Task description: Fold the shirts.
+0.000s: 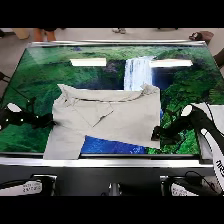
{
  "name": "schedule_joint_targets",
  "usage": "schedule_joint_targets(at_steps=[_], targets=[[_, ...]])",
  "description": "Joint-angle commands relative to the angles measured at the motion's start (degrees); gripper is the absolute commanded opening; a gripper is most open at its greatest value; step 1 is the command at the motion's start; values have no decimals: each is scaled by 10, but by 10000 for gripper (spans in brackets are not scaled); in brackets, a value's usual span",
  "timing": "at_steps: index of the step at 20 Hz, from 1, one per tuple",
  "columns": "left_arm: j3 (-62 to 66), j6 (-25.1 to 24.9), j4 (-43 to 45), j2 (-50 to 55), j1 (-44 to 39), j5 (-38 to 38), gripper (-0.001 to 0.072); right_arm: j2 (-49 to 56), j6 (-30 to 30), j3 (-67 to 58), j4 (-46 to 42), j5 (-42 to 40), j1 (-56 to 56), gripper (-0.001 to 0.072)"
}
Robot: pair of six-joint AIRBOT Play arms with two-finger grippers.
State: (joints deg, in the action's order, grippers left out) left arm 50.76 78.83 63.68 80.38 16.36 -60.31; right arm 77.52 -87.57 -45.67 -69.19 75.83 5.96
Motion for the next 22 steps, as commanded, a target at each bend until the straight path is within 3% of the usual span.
schedule_joint_targets(at_steps=[1,2,3,4,5,6,8,10,14,16,19,22], targets=[[0,-5,-23,-20,0,3,26,-1,-3,46,57,-59,-1,632],[0,-5,-29,-27,-1,3,26,-1,-2,56,66,-76,0,600],[0,-5,-38,-35,-1,4,26,-1,-2,56,67,-92,0,517],[1,-5,-49,-47,-1,4,26,-1,-1,54,74,-112,0,376],[7,-12,-59,-61,-1,3,26,-1,1,45,77,-111,0,89],[20,-22,-69,-80,-1,-2,25,-3,4,22,77,-95,0,27],[79,-24,-74,-136,-1,-5,25,-30,43,-60,67,-53,0,26],[190,-24,-74,-204,-1,-3,24,-83,45,-201,23,-30,0,26],[500,-13,-77,-319,-4,46,25,-217,44,-545,-77,-61,0,26],[602,-7,-78,-363,-4,79,24,-282,30,-648,-107,-90,0,26],[637,39,-76,-417,-4,68,24,-354,28,-678,-114,-91,0,26],[637,61,-33,-432,-4,30,24,-367,17,-678,-133,-26,0,27]])
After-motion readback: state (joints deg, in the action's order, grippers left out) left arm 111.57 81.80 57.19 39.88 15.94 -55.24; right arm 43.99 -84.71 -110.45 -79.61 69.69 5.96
